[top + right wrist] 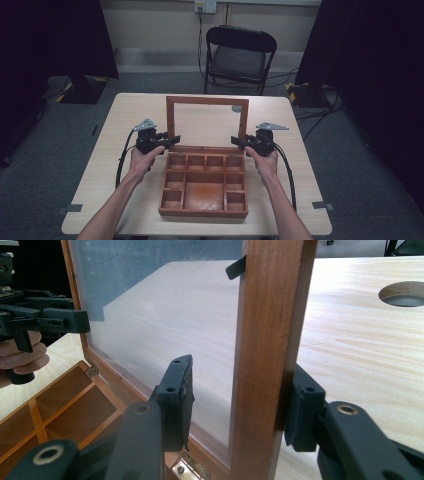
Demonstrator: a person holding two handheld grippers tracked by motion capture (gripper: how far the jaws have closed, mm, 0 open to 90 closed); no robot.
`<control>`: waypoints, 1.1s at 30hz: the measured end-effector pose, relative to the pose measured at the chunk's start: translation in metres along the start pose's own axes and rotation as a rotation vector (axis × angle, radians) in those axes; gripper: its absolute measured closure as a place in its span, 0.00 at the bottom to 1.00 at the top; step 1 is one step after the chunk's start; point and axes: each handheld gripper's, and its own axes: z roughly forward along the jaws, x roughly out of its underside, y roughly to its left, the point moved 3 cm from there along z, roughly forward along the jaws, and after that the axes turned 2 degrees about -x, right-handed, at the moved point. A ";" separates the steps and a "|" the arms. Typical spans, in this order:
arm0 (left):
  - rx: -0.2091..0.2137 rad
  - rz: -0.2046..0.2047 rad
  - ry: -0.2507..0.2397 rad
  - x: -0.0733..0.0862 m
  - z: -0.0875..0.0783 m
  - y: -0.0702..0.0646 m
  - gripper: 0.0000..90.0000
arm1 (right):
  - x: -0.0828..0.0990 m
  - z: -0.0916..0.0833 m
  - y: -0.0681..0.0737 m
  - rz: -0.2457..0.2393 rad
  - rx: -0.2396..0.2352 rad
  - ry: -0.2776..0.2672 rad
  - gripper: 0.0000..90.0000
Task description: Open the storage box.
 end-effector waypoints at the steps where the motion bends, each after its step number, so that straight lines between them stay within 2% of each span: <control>1: 0.004 -0.003 0.001 0.000 0.000 0.001 0.63 | 0.000 0.000 0.000 0.001 -0.001 0.001 0.61; 8: -0.003 0.009 0.024 0.003 -0.001 0.005 0.62 | 0.001 0.000 -0.004 0.031 -0.010 0.008 0.62; 12: -0.017 0.002 0.024 0.005 -0.003 0.006 0.55 | 0.003 0.002 -0.007 0.045 -0.008 0.015 0.60; 13: -0.012 -0.011 0.019 0.006 -0.003 0.007 0.55 | 0.003 0.003 -0.008 0.051 -0.004 0.019 0.60; 17: -0.016 -0.013 0.037 0.008 0.000 0.009 0.54 | 0.005 0.005 -0.011 0.068 0.001 0.029 0.58; 19: -0.012 -0.027 0.036 0.009 0.002 0.009 0.54 | 0.006 0.006 -0.012 0.073 -0.003 0.030 0.58; 25: -0.012 -0.036 0.056 0.010 0.006 0.010 0.51 | 0.007 0.008 -0.016 0.085 -0.001 0.033 0.57; 27: -0.019 -0.027 0.066 0.010 0.006 0.010 0.49 | 0.008 0.009 -0.015 0.098 0.009 0.037 0.56; 33: -0.024 -0.039 0.069 0.012 0.008 0.011 0.50 | 0.009 0.011 -0.016 0.105 0.015 0.033 0.54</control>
